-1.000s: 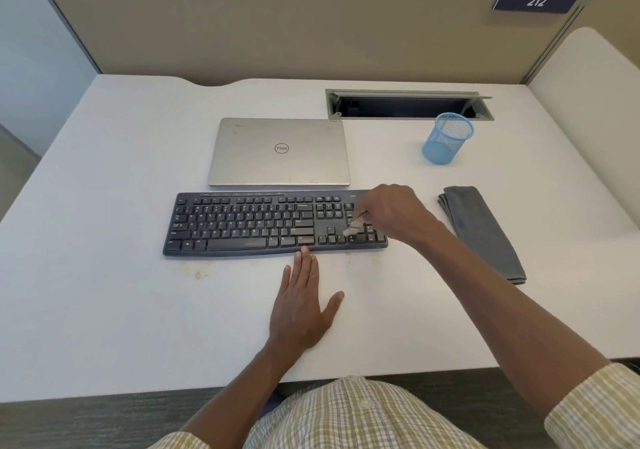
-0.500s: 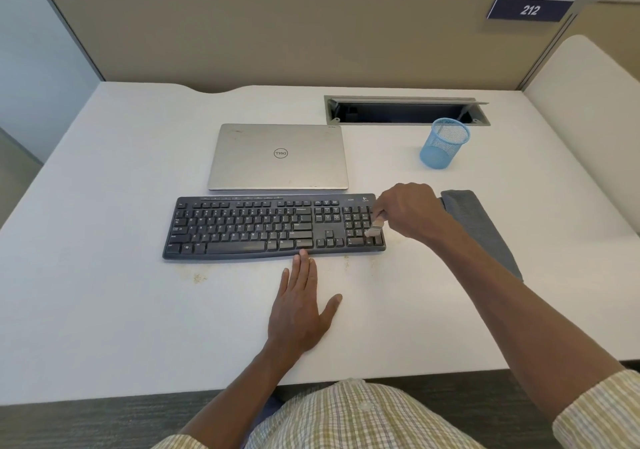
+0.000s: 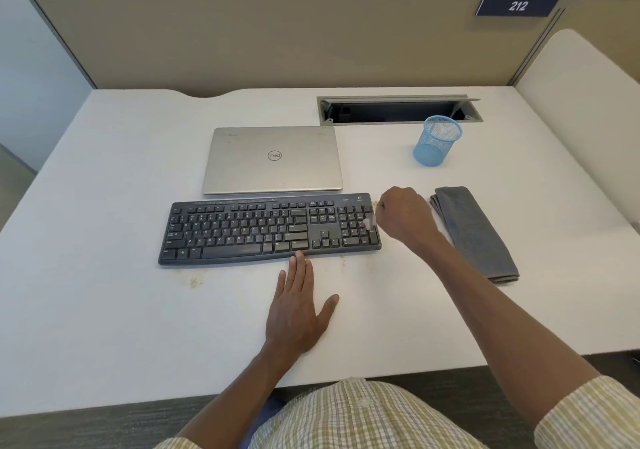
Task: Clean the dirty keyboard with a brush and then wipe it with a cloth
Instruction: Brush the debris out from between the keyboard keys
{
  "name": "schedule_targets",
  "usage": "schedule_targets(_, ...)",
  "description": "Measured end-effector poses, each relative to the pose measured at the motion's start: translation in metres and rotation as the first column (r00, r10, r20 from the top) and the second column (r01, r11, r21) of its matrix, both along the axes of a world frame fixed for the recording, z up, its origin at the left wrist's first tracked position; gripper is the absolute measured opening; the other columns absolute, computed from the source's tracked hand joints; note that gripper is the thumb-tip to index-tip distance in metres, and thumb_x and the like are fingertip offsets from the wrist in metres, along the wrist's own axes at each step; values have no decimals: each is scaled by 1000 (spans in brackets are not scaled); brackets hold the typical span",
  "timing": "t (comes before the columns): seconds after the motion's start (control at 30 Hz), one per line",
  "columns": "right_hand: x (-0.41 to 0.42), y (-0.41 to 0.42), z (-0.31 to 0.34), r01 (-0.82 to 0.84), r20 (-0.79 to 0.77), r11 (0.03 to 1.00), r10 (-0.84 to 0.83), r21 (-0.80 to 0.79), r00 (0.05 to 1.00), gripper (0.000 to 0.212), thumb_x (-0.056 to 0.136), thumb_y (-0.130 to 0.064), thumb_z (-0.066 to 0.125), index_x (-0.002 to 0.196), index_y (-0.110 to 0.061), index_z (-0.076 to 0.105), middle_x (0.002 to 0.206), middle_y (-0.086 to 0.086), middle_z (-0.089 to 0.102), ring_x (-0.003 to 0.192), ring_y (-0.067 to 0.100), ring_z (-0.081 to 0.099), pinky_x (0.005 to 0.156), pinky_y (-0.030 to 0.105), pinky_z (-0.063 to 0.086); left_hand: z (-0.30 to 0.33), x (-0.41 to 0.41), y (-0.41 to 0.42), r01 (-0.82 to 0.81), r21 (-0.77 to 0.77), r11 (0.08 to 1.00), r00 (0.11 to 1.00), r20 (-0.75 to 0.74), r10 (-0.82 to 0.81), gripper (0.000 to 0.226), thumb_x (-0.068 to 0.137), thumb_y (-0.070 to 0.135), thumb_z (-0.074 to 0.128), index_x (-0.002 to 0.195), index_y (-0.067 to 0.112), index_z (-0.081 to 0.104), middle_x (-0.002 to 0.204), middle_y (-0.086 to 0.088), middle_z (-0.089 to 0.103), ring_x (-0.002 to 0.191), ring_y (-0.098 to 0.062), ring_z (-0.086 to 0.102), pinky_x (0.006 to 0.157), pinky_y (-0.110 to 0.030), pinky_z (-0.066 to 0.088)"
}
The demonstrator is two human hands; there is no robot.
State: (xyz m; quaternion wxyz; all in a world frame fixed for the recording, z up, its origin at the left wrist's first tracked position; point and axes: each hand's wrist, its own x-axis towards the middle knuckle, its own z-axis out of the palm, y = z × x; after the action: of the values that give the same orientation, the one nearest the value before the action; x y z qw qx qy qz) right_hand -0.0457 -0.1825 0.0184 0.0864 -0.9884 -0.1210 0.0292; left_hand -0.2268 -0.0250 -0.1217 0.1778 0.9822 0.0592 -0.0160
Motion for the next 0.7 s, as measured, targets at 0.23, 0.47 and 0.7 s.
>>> schedule_targets(0.23, -5, -2, 10, 49, -67, 999, -50, -17, 996, 29, 86, -7, 50, 61, -13, 36, 60, 1, 40, 64, 29, 50, 58, 29, 36, 0, 1, 0, 0, 4, 1000, 1000, -12, 0, 90, 97, 71, 14, 160, 11, -6, 167, -5, -19, 155, -18, -18, 126, -33, -7)
schedule_targets(0.47, -28, 3, 7, 6, -65, 996, -12, -88, 998, 12, 85, -3, 50, 81, -14, 49, 84, 9, 62, 86, 32, 66, 63, 29, 40, 0, 1, -1, -6, -8, 1000, 1000, -11, 6, 92, 95, 72, 12, 161, 10, -5, 167, -5, -19, 155, -18, -17, 127, -35, -4)
schedule_targets(0.7, -31, 1, 5, 15, -31, 997, -17, -80, 999, 16, 87, -7, 54, 76, -14, 46, 83, 10, 63, 85, 33, 66, 62, 29, 38, 1, 1, 0, 1, 1, 1000, 1000, -1, -1, 92, 96, 71, 13, 161, 9, -3, 167, -5, -18, 155, -18, -16, 124, -32, -8)
